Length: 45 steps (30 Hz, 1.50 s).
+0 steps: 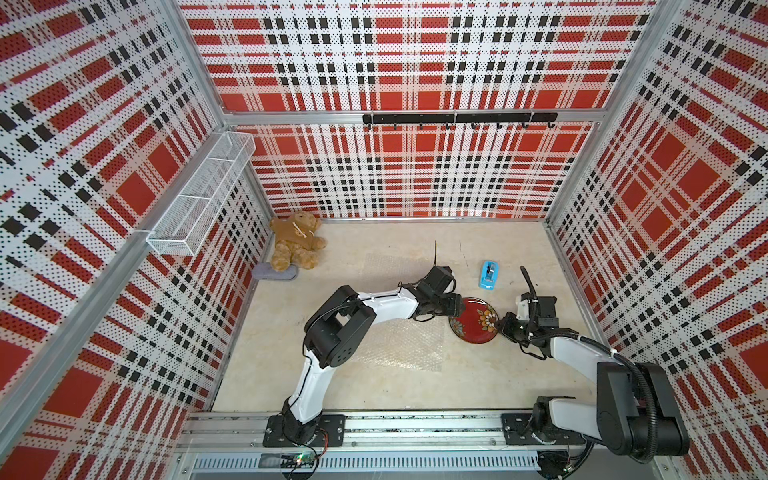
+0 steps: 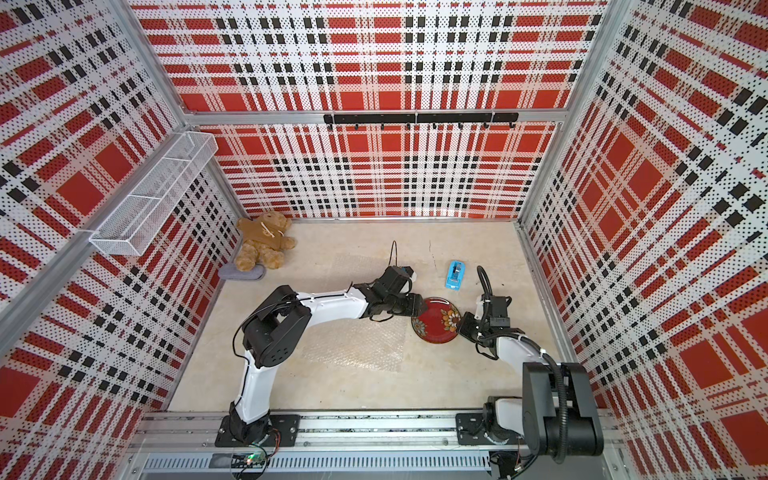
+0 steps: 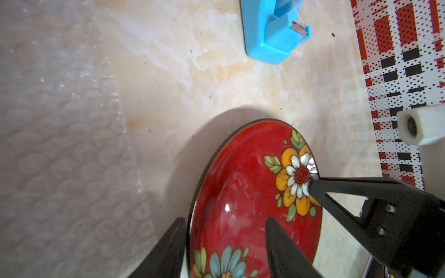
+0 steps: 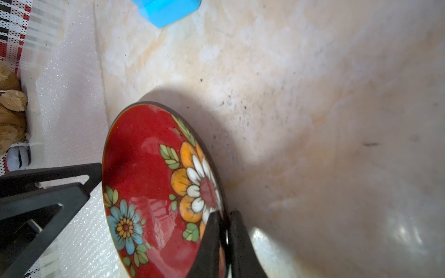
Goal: Wrap dinner plates in bubble wrap
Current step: Pick up the plate at the center of the board.
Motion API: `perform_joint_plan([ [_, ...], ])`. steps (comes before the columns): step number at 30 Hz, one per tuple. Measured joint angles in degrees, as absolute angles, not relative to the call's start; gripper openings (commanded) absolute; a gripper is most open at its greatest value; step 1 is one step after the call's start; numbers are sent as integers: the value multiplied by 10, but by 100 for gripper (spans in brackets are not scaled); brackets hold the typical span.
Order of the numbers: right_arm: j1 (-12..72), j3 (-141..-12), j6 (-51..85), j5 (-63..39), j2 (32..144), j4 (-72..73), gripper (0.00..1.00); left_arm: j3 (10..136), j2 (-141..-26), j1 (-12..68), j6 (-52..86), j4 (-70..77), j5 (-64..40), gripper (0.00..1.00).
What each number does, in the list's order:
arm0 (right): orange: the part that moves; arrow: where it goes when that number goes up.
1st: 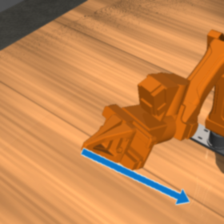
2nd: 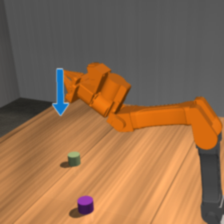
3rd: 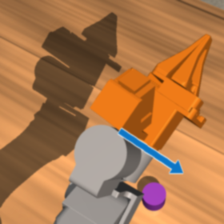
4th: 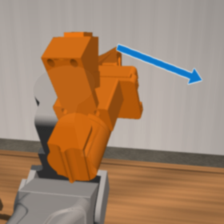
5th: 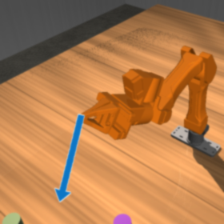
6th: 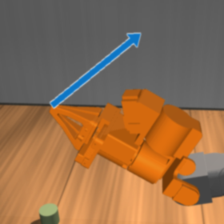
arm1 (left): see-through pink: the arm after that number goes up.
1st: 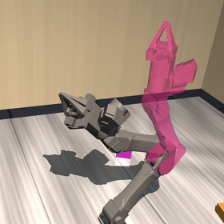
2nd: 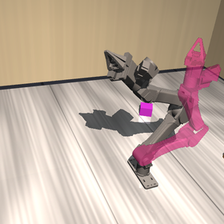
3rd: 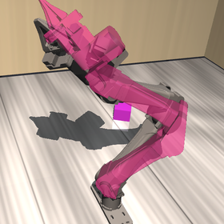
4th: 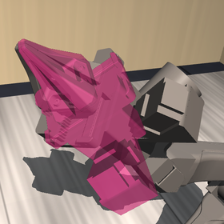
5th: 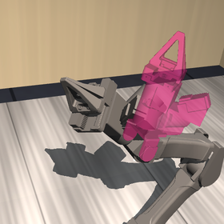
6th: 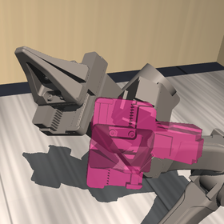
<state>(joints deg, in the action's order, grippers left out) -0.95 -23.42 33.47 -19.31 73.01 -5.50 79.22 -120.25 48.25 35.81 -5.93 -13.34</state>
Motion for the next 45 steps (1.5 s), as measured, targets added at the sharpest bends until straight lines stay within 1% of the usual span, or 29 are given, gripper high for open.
perform_joint_plan([
  [1, -10, -234, 335, -193, 730, -55, 3, 792, -1203, 483, 361, -61, -127, 65],
  [3, -10, -235, 335, -193, 730, -55, 2, 791, -1204, 483, 366, -65, -113, 62],
  [7, -10, -235, 335, -193, 730, -55, 0, 790, -1206, 483, 370, -67, -112, 48],
  [11, -10, -235, 335, -193, 730, -55, 0, 792, -1213, 488, 365, -67, -123, 37],
  [12, -10, -235, 335, -193, 730, -55, 0, 793, -1216, 489, 362, -68, -122, 36],
  [14, -10, -235, 335, -193, 730, -54, 0, 797, -1224, 489, 359, -69, -128, 37],
  [16, -10, -234, 336, -193, 729, -54, 0, 802, -1227, 488, 359, -69, -131, 35],
  [18, -10, -233, 336, -193, 728, -53, 0, 802, -1228, 487, 361, -69, -134, 29],
  [22, -11, -225, 336, -197, 714, -49, 0, 801, -1229, 482, 362, -72, -137, 11],
  [25, -16, -217, 336, -193, 698, -54, 0, 801, -1227, 479, 370, -59, -151, 1],
  [26, -18, -216, 337, -190, 693, -57, 0, 801, -1225, 477, 372, -53, -157, 0],
  [36, -15, -215, 346, -208, 656, -53, 0, 775, -1190, 467, 377, -33, -166, 0],
  [41, 41, -250, 358, -183, 658, -60, 0, 739, -1148, 449, 379, -33, -152, 0],
  [45, 105, -305, 372, -160, 701, -51, 0, 685, -1089, 420, 384, -29, -132, 0],
])
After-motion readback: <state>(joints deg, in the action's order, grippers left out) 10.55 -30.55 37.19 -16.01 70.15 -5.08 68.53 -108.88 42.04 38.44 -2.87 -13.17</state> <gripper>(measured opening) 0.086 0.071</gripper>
